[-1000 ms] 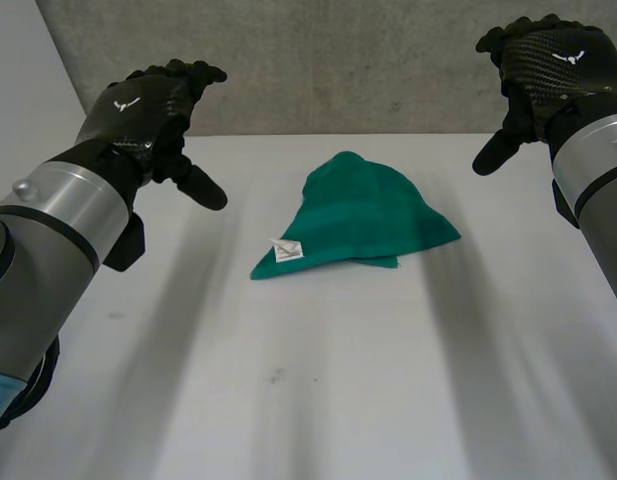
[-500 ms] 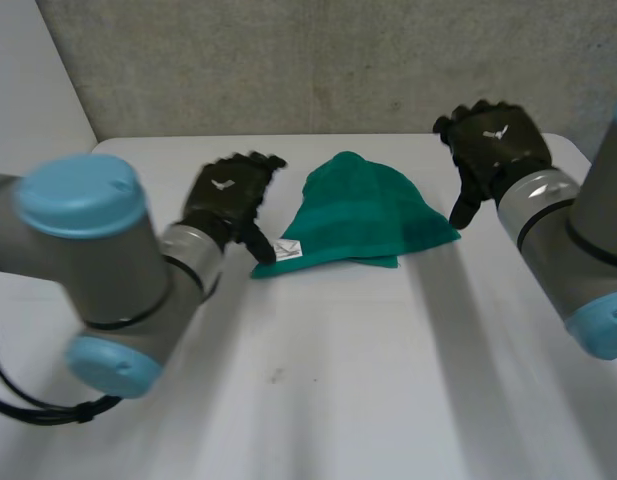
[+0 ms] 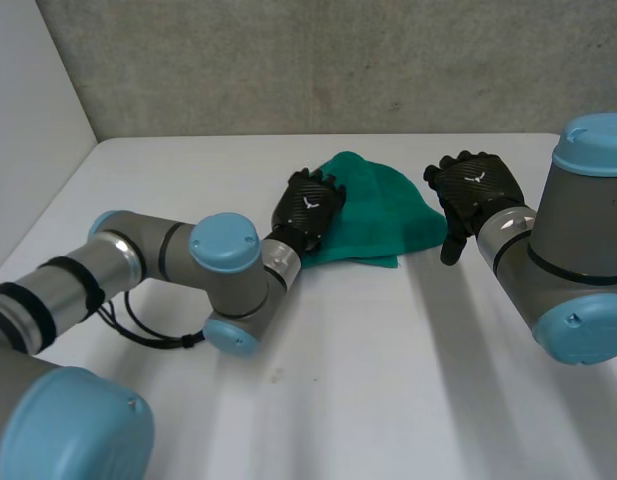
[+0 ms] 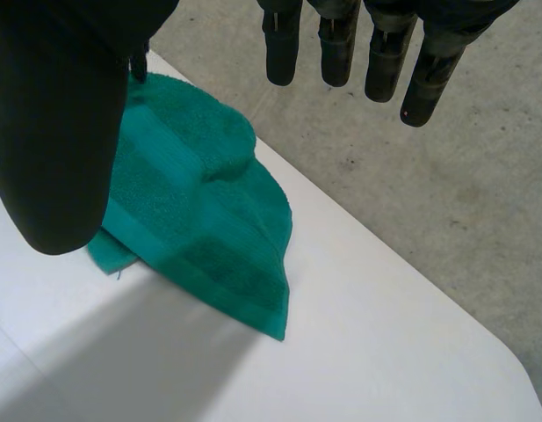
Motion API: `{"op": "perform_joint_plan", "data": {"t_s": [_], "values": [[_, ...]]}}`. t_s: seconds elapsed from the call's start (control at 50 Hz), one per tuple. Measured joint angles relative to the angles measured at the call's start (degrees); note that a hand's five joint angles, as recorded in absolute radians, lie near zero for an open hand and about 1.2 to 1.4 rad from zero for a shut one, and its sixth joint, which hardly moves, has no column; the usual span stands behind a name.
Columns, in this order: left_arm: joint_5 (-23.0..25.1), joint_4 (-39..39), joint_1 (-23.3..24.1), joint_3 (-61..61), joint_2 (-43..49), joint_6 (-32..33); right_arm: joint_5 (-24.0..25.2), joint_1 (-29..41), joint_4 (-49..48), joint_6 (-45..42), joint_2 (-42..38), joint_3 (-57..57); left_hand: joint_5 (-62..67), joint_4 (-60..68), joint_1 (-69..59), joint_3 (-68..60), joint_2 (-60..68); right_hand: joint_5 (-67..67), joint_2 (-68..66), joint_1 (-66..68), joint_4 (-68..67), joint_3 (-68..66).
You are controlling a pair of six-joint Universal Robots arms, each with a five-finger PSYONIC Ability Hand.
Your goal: Fold the towel.
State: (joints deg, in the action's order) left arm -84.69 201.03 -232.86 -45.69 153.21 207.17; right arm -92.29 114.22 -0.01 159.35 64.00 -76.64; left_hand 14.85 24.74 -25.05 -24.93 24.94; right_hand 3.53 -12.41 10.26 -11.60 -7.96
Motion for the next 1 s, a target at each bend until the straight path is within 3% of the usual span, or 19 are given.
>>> {"op": "perform_joint_plan", "data": {"t_s": [0.14, 0.18, 0.26, 0.3, 0.32, 0.34, 0.44, 0.52, 0.62, 0.8, 0.86, 1.0], "values": [[3.5, -5.0, 0.0, 10.7, 6.6, 0.2, 0.0, -0.2, 0.0, 0.0, 0.0, 0.0, 7.7, 8.3, -8.5, -8.0, 8.2, 0.0, 0.0, 0.0, 0.0, 0.0], [4.2, -6.6, -0.1, 13.9, 8.3, 0.3, 0.0, -0.4, 0.0, 0.0, 0.0, 0.0, 15.3, 16.2, -17.0, -15.9, 16.0, 0.0, 0.0, 0.0, 0.0, 0.0], [4.6, -7.5, -0.1, 15.8, 9.3, 0.4, 0.1, -0.5, 0.0, 0.0, 0.1, 0.0, 19.4, 20.4, -20.9, -20.1, 20.5, 0.0, 0.0, 0.0, 0.0, 0.0], [4.7, -7.6, -0.1, 16.1, 9.6, 1.0, 0.1, -0.6, 0.0, 0.0, 0.2, 0.1, 33.1, 34.1, -34.2, -33.7, 33.9, 0.0, 0.0, 0.0, 0.0, 0.0], [4.7, -7.7, -0.1, 16.0, 9.6, 1.3, 0.1, -0.6, 0.0, 0.0, 0.2, 0.1, 33.1, 34.1, -34.2, -33.7, 33.9, 0.0, 0.0, 0.0, 0.0, 0.0], [4.6, -7.6, -0.1, 15.8, 9.5, 1.6, 0.1, -0.6, 0.0, 0.0, 0.2, 0.1, 40.5, 42.1, -38.8, -41.5, 41.9, 0.0, 0.0, 0.0, 0.0, 0.0], [3.1, -7.2, 0.0, 12.2, 7.2, 5.9, 0.1, -0.6, 0.1, 0.0, 0.5, 0.1, 40.7, 43.4, -38.8, -42.9, 43.4, 0.0, 0.0, 0.0, 0.0, 0.0], [-0.4, -4.4, 0.4, 3.8, -0.8, 10.7, 0.1, -0.6, 0.1, 0.0, 0.8, 0.2, 40.7, 43.4, -38.8, -43.0, 43.5, 0.0, 0.0, 0.0, 0.0, 0.0], [-2.7, 0.0, 1.1, -8.0, -13.5, 11.7, -0.1, -0.7, 0.3, 0.2, 1.2, 0.5, 40.7, 43.4, -38.8, -43.1, 43.6, 0.0, 0.0, 0.0, 0.0, 0.0], [-3.5, 1.4, 1.8, -27.4, -40.6, 4.9, 0.0, -2.3, 1.3, 2.0, 1.9, 2.4, 40.7, 43.7, -38.8, -43.2, 43.7, 0.0, 0.0, 0.0, 0.0, 0.0], [-3.5, 0.4, 1.8, -29.7, -44.8, 3.2, 0.7, -3.0, 1.9, 2.6, 1.7, 2.9, 40.7, 43.7, -38.8, -43.3, 43.7, 0.0, 0.0, 0.0, 0.0, 0.0], [-3.3, -4.9, 1.9, -35.3, -58.9, -2.0, 8.7, -5.2, 4.5, 7.8, -1.4, 4.4, 40.7, 43.7, -38.8, -43.3, 43.7, 0.0, 0.0, 0.0, 0.0, 0.0]]}}
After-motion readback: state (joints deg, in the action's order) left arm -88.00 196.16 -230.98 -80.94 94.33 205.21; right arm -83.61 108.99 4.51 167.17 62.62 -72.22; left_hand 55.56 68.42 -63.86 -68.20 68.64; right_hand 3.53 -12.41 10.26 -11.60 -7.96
